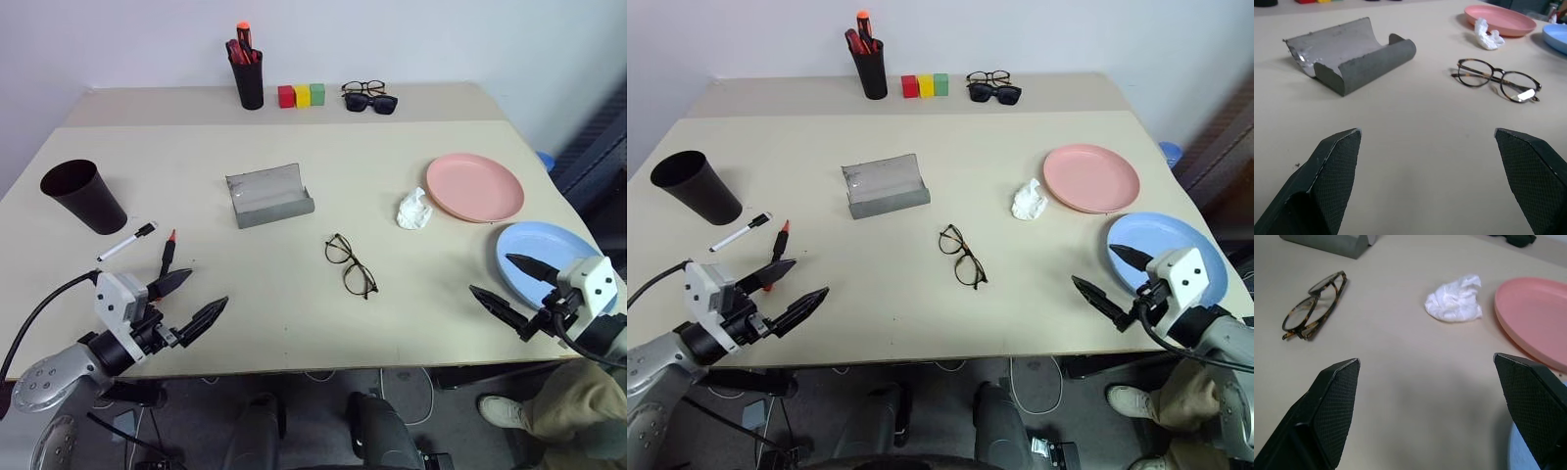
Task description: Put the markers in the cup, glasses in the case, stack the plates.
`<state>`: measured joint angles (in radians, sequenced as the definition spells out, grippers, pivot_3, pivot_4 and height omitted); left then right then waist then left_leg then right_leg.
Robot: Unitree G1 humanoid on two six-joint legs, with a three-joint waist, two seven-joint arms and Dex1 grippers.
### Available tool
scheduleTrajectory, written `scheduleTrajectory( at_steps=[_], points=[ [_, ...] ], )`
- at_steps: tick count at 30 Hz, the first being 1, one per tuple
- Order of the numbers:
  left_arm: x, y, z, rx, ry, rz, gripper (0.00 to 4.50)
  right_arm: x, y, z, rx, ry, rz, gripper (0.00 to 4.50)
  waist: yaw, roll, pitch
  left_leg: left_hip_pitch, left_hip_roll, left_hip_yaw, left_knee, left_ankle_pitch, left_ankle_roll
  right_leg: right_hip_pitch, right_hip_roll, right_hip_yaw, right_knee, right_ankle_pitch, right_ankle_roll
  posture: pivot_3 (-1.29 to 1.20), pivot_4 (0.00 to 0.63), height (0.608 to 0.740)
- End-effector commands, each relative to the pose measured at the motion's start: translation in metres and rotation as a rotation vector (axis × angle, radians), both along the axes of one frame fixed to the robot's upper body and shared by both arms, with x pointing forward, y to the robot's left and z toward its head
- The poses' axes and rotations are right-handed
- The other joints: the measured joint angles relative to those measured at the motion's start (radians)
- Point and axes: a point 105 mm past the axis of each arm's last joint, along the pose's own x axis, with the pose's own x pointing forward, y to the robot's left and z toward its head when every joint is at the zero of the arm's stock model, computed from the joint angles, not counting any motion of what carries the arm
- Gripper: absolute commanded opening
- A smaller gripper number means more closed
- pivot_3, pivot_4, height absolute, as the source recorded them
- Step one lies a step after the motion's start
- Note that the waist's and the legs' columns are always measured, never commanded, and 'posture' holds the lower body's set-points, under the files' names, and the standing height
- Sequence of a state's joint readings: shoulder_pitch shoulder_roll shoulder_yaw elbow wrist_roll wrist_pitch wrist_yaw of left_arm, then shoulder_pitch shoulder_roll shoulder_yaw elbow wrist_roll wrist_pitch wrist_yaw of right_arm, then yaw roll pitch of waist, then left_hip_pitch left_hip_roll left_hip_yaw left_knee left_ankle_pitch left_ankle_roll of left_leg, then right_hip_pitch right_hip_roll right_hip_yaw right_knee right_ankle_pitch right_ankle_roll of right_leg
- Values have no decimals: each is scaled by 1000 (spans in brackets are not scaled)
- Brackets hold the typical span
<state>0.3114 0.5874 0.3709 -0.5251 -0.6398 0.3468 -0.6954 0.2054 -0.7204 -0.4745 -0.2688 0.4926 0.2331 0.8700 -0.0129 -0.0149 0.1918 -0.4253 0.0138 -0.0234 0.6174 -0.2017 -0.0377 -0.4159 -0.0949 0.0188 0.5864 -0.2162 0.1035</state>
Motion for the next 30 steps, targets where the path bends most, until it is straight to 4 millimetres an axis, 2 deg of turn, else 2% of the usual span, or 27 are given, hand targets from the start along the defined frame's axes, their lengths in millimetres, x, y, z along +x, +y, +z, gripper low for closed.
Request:
scheduleTrajectory(
  at_steps=[1, 3, 7, 12, 17, 21, 30],
  points=[
    [3, 0, 9, -4, -20, 32, 4500, 5, 6, 7, -20, -28, 53, 4462, -1, 0, 0, 0, 0, 0, 0, 0, 0, 0, 0, 0, 1, 0, 0, 0, 150, 740],
    [23, 16, 9, -53, 15, 183, 4500, 11, 26, 13, 4, -57, 197, 4462, -1, 0, 0, 1, 0, 0, 1, 0, 0, 1, 0, 0, 1, 0, 0, 0, 150, 740],
    [46, 40, 9, -73, 91, 421, 4500, 24, 62, 24, 60, -103, 418, 4462, -6, -1, 0, 2, 1, -2, 9, 0, 0, 2, 2, 0, 11, -2, 4, 0, 150, 740],
    [59, 53, 13, -83, 161, 523, 4500, 33, 101, 32, 113, -124, 626, 4462, -1, -2, 0, 3, 2, -6, 10, 0, 1, 4, 7, 0, 13, -1, 5, 0, 150, 740],
    [80, 86, 8, -53, 312, 672, 4500, 38, 134, 33, 165, -116, 776, 4462, 0, -2, 0, 3, 2, -8, 11, 0, 1, 4, 8, 0, 16, 1, 3, 0, 150, 740],
    [95, 97, 10, -21, 338, 727, 4500, 43, 150, 35, 161, -140, 819, 4462, -2, -2, 0, 3, 2, -8, 10, 0, 0, 4, 8, 0, 17, 1, 3, 0, 150, 740],
    [113, 87, 13, 15, 395, 657, 4500, 49, 156, 42, 152, -170, 809, 4462, 0, -2, 1, 3, 2, -8, 10, 0, 0, 3, 8, 0, 19, 1, 4, 0, 150, 740]
  ],
)
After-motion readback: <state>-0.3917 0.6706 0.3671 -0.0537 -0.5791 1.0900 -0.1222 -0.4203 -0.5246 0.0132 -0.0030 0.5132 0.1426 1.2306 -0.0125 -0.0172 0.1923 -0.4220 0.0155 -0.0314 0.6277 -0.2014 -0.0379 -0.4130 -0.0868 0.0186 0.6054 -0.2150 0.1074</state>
